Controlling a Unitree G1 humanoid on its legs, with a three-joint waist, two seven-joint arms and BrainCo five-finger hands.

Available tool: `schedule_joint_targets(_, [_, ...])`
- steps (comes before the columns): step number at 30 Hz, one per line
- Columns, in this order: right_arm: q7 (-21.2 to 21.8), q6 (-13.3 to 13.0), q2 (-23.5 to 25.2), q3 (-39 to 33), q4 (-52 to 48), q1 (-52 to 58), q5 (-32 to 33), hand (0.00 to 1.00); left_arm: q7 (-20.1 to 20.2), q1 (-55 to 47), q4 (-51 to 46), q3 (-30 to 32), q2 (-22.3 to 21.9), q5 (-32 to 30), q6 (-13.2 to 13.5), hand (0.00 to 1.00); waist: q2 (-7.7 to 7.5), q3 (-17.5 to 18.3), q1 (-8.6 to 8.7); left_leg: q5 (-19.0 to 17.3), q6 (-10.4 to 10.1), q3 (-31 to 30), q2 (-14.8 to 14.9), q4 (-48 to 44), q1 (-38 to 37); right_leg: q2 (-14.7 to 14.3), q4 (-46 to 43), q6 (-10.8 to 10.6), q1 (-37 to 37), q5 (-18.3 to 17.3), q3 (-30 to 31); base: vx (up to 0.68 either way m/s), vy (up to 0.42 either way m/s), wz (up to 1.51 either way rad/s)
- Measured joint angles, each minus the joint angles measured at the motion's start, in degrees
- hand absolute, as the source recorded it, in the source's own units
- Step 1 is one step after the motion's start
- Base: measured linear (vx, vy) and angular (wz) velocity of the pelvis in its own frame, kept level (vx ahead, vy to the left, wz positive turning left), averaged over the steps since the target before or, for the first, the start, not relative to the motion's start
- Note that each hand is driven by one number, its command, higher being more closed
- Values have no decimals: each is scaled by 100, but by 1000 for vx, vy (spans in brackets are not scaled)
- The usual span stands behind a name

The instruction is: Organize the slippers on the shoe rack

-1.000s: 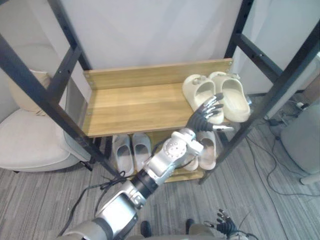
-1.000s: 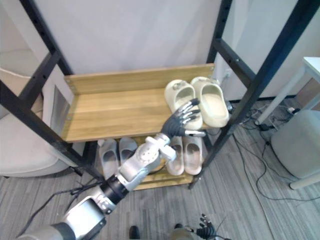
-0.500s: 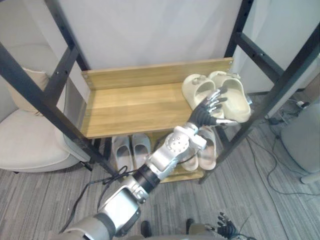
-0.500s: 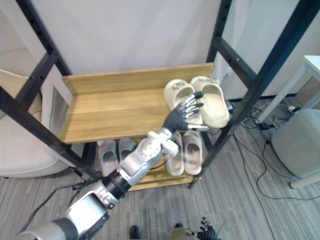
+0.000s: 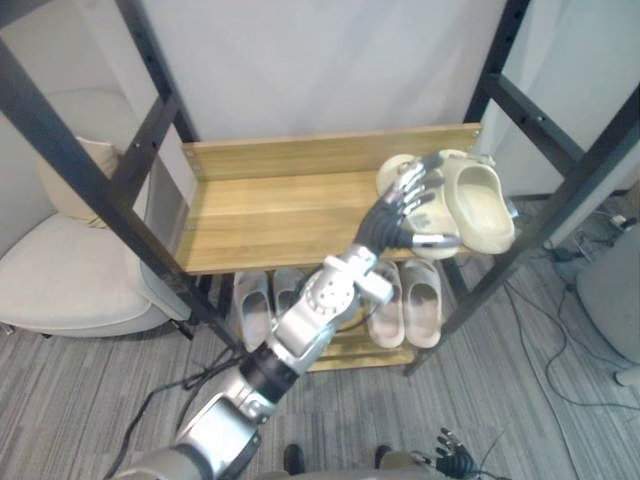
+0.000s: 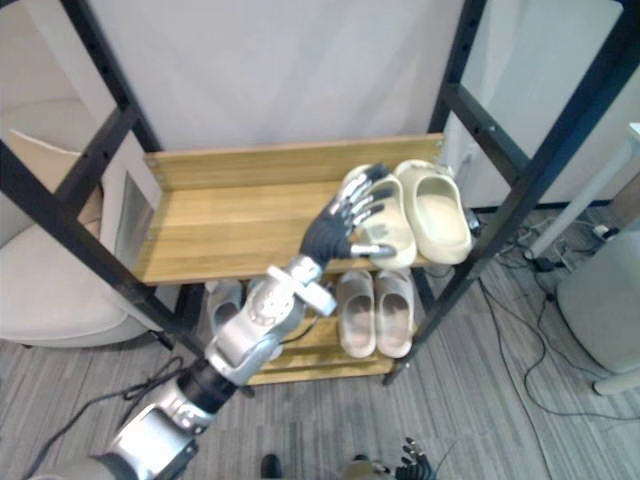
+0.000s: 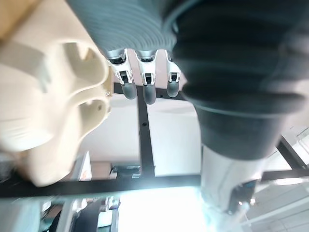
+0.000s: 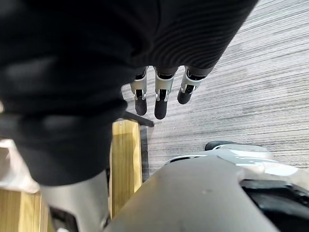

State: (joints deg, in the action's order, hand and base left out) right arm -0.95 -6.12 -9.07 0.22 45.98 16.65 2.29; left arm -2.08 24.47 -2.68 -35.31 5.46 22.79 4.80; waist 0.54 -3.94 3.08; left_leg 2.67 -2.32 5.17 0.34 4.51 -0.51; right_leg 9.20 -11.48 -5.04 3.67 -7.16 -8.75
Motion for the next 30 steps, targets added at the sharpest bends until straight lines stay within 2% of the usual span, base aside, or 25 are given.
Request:
schedule_joint_targets(6, [80, 9, -64, 65, 377, -198, -13, 0, 616, -1545, -509, -156, 746, 259, -5, 0, 27, 101, -55, -8, -12, -124, 22, 34, -159, -43, 310, 22, -302, 20, -153, 11, -9, 10])
schedule_joint_targets(11, [117, 8, -131, 234, 507, -327, -55, 0, 1035, -2609, -531, 21, 1024, 375, -26, 0, 3, 124, -136, -9, -12, -148, 43, 34, -156, -92, 536, 21, -397, 132, -167, 0, 0, 0])
schedule_joint_targets(14, [150, 7, -129, 240, 585, -387, -232, 0, 1146, -2965, -8, 266, 1049, 257, -29, 0, -68, 165, -209, -9, -11, -229, 46, 33, -163, -117, 649, 28, -489, 178, -208, 10, -5, 6])
schedule_joint_targets(21, [211, 4, -88, 282, 751, -574, -234, 0, 1078, -3210, 2295, 1203, 715, -1142, -63, 0, -163, 225, -238, -9, -11, -230, 54, 33, -167, -138, 782, 24, -552, 247, -203, 2, -1, 1])
schedule_joint_targets(25, [202, 2, -46, 226, 928, -656, -232, 0, 743, -3197, 3512, 1879, 496, -1847, -61, 0, -194, 221, -238, -10, -11, -198, 57, 34, -178, -148, 864, 19, -582, 294, -172, 1, 1, -3])
schedule_joint_targets(30, [100, 2, -10, 198, 962, -666, -233, 0, 291, -3189, 4668, 2650, 418, -2417, -70, 0, -212, 212, -240, -35, -39, -86, 92, 37, -254, -186, 883, 38, -597, 317, -86, -2, -4, -13])
